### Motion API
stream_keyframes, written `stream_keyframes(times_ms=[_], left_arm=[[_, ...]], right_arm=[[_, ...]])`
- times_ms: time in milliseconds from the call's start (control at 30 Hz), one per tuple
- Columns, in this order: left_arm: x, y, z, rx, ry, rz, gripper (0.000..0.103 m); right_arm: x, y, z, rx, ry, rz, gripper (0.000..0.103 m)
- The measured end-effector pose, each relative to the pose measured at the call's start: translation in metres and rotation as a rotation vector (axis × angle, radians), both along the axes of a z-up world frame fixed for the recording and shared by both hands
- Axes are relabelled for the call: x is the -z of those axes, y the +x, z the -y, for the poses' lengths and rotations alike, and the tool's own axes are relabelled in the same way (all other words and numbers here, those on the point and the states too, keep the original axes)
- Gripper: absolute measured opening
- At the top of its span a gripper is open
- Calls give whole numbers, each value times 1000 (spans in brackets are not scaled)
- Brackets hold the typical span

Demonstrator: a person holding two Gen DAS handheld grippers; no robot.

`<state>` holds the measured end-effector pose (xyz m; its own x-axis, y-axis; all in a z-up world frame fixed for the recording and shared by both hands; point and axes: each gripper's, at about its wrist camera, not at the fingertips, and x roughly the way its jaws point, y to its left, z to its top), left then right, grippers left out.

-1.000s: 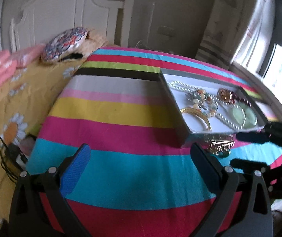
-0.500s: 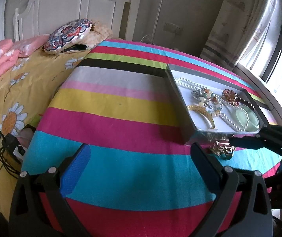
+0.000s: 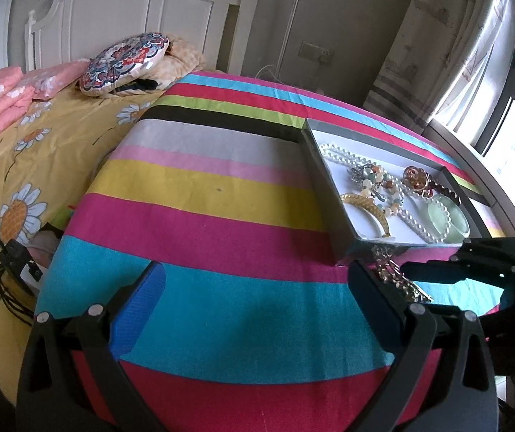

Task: Organize jewelry
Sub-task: 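Grasp the gold pin brooch beside the tray with the right gripper and lift, then grasp the small gold ring with the left gripper while the right holds the brooch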

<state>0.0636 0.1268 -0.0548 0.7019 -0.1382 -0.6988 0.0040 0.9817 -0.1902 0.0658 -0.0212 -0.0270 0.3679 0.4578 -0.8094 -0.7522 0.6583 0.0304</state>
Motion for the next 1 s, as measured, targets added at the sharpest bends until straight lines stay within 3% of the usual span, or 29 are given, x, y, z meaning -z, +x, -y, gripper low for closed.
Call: stream_keyframes(times_ms=[100, 167, 333, 467, 667, 767, 1000], left_arm=[[0, -1, 0, 1, -5, 1, 100], [0, -1, -1, 2, -10, 3, 100], [0, -2, -2, 0, -26, 9, 100], [-1, -2, -2, -3, -29, 11, 100], [0, -3, -4, -1, -31, 7, 100], [0, -3, -4, -3, -31, 5, 100], [-2, -4, 1, -22, 11, 1, 100]], right_arm=[[0, -1, -5, 3, -8, 9, 34], [-1, -5, -6, -8, -7, 24, 22], [-4, -16, -4, -9, 5, 80, 21], [-25, -23, 10, 15, 97, 113, 21], [-56, -32, 74, 113, 239, 103, 21], [-50, -39, 104, 156, 284, 48, 21], [-18, -54, 136, 230, 240, -4, 21]])
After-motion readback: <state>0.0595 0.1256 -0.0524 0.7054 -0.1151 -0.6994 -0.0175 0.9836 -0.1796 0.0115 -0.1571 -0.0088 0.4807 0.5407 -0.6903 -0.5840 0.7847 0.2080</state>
